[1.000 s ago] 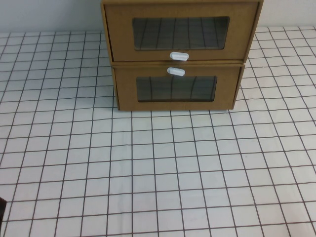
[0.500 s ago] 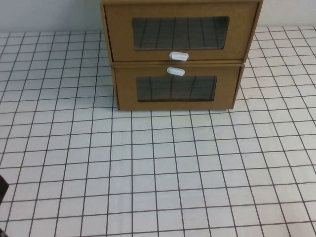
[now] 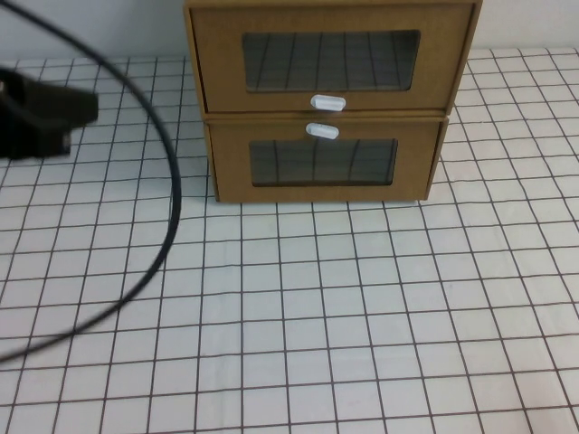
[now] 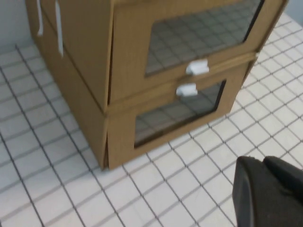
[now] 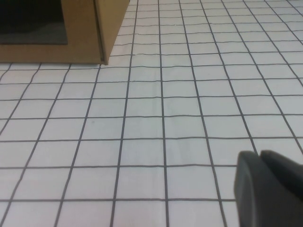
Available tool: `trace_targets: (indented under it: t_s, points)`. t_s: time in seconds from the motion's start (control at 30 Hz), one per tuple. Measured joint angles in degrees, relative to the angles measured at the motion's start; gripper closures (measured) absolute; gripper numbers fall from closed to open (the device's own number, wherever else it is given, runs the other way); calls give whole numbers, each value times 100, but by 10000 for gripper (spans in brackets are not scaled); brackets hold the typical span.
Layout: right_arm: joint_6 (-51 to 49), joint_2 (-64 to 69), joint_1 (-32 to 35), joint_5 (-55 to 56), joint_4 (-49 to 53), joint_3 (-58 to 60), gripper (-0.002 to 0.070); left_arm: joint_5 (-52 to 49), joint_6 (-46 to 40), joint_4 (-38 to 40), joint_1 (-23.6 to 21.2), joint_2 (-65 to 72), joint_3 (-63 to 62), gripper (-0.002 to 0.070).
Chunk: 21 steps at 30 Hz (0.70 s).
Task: Open the shoe box
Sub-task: 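Pull the top drawer of the cardboard box fully open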
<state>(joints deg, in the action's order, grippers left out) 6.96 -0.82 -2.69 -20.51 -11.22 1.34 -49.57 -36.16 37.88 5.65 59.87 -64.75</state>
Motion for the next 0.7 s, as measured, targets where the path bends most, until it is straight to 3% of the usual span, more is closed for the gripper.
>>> trace_targets:
  t_s: [0.17,0.5,0.7]
  points:
    - [0,0,0,0,0,0,689,-230,-294,241,64,1259,-1572,678]
    - [0,0,0,0,0,0,689,-732,-380,211,848,3671,-4743,678]
    - [0,0,0,0,0,0,689,-837,-380,256,1092,4923,-6328,678]
